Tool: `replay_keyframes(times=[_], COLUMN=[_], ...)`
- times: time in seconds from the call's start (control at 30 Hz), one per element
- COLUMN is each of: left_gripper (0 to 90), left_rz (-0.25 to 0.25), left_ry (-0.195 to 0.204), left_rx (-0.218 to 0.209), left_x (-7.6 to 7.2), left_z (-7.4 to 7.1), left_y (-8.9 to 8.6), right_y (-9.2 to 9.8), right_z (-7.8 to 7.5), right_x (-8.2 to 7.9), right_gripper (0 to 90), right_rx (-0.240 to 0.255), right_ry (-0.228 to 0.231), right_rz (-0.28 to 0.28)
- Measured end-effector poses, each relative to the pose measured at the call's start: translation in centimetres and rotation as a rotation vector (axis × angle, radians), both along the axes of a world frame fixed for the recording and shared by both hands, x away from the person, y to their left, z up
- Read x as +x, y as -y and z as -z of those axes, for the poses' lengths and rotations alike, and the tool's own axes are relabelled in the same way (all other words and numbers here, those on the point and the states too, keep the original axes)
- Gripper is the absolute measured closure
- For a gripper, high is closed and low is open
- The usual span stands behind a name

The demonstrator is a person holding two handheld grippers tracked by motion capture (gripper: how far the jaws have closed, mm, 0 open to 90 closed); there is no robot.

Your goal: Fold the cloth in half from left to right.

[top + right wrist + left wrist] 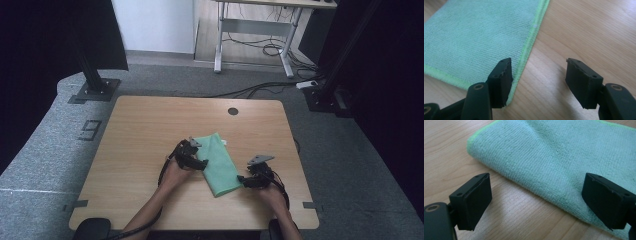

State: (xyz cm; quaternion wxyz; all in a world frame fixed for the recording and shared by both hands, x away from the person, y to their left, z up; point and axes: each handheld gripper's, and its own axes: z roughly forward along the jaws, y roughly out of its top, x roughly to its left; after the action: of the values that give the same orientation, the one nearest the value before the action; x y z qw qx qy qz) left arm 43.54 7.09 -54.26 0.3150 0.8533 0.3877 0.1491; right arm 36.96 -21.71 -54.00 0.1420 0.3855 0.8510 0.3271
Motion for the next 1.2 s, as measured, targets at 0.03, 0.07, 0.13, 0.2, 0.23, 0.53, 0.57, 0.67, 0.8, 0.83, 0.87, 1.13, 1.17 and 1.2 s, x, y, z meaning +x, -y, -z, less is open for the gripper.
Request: replay_keyframes(times=[0.03,0.07,0.13,0.2,0.23,0.53,0.57,0.67,0.8,0.83,0.87,1.13,1.17,1.2], left_gripper=[9.4,9.4,9.3,8.8,8.6,6.9,6.9,6.8,6.8,6.8,6.8,5.8,5.6,5.5], left_rz=[-0.001,0.0,-0.005,-0.011,-0.012,-0.034,-0.034,-0.041,-0.051,-0.053,-0.057,-0.066,-0.066,-0.065], left_ry=[0.005,0.012,0.018,0.022,0.02,0.009,0.01,0.012,0.012,0.01,0.01,0.023,0.024,0.026], left_rx=[0.005,0.011,0.013,0.007,0.004,-0.008,-0.003,0.001,-0.002,-0.004,-0.004,-0.001,-0.003,-0.003], left_x=[0.0,-0.1,-0.1,0.0,0.0,0.6,0.6,0.8,1.1,1.1,1.2,1.7,1.8,1.9], left_z=[0.0,0.0,0.1,0.1,0.2,0.3,0.2,0.2,0.2,0.2,0.2,0.3,0.3,0.3], left_y=[0.0,-0.1,-0.3,-0.6,-0.7,-2.6,-2.7,-3.4,-4.1,-4.4,-4.6,-5.6,-5.6,-5.7], right_y=[-0.1,-0.2,-0.5,-0.9,-1.1,-3.3,-3.7,-4.6,-5.6,-5.9,-6.1,-7.8,-8.0,-8.1], right_z=[0.0,0.0,0.0,0.1,0.1,0.1,0.1,0.1,0.1,0.1,0.1,0.2,0.2,0.2], right_x=[-0.1,-0.1,-0.3,-0.5,-0.5,-1.2,-1.3,-1.4,-1.4,-1.4,-1.4,-1.2,-1.1,-1.1], right_gripper=[37.9,38.0,38.0,38.0,38.0,38.0,38.0,37.9,37.9,37.8,37.8,36.9,36.7,36.5], right_rx=[0.001,0.002,0.006,0.007,0.007,0.007,0.005,0.006,0.005,0.003,0.002,0.006,0.006,0.007], right_ry=[0.0,-0.001,-0.004,-0.005,-0.003,0.005,0.009,0.012,0.025,0.027,0.028,0.034,0.034,0.034], right_rz=[-0.008,-0.017,-0.033,-0.044,-0.052,-0.103,-0.111,-0.125,-0.133,-0.137,-0.141,-0.156,-0.16,-0.158])
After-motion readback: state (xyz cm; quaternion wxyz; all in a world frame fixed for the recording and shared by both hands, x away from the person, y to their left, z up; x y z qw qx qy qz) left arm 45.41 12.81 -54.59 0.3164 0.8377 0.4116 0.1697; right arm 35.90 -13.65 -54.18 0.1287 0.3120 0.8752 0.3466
